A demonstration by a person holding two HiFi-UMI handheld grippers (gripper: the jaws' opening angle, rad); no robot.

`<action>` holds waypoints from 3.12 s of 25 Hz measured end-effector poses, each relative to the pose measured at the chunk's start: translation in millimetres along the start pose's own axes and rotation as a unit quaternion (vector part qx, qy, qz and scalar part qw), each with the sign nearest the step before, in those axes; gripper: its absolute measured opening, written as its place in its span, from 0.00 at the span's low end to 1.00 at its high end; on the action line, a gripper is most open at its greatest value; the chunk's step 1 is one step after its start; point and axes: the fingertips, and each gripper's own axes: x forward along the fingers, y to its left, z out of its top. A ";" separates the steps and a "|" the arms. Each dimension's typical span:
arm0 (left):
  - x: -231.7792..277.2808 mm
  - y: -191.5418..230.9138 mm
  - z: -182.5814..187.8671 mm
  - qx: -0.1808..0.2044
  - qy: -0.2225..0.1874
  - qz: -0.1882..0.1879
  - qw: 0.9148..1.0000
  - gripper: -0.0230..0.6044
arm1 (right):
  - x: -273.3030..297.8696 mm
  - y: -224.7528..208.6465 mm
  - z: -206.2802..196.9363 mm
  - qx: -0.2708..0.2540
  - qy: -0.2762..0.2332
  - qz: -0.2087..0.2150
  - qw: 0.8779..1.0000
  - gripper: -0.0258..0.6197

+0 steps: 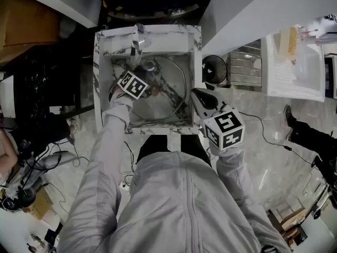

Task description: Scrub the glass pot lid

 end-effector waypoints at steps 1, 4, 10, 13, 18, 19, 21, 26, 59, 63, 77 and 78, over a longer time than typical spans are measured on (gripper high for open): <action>0.1 3.4 3.8 -0.006 -0.006 0.008 1.000 0.15 | -0.3 -0.9 -1.1 0.001 0.001 0.001 1.000 0.09; 1.1 9.3 16.2 -0.022 -0.024 0.022 0.999 0.15 | -0.4 -4.4 -4.4 0.004 0.005 0.002 1.000 0.09; 4.4 7.1 37.7 -0.035 -0.041 0.028 0.998 0.15 | -2.6 -11.2 -5.4 0.006 0.008 0.003 1.000 0.09; 4.9 3.1 47.7 -0.037 -0.050 0.034 0.997 0.15 | -4.7 -14.2 -7.3 0.008 0.009 0.002 1.000 0.09; 8.2 -12.8 64.7 -0.035 -0.064 0.026 0.997 0.15 | -7.7 -19.5 -11.0 0.011 0.014 -0.003 1.000 0.09; 9.5 -18.1 68.0 -0.036 -0.067 0.021 0.997 0.15 | -8.5 -20.2 -12.0 0.011 0.014 -0.005 1.000 0.09; 11.6 -29.1 73.8 -0.037 -0.072 0.010 0.997 0.15 | -10.1 -21.0 -13.9 0.012 0.016 -0.006 1.000 0.09; 11.5 -59.3 87.9 -0.032 -0.088 -0.026 0.995 0.15 | -13.7 -20.8 -16.5 0.014 0.014 -0.009 1.000 0.09; -17.6 -186.9 10.6 0.062 -0.031 -0.263 0.962 0.15 | 2.6 10.6 -14.3 -0.014 0.021 0.025 0.999 0.09; -32.1 -187.3 -3.5 0.060 -0.014 -0.289 0.955 0.15 | 5.6 14.8 -13.7 -0.016 0.023 0.030 0.999 0.09; -44.1 -155.8 -58.4 0.094 0.069 -0.280 0.953 0.15 | 13.4 28.9 -13.3 -0.024 0.026 0.044 0.998 0.09; -43.3 -149.6 -59.4 0.090 0.071 -0.271 0.956 0.15 | 13.8 29.7 -13.2 -0.024 0.026 0.045 0.998 0.09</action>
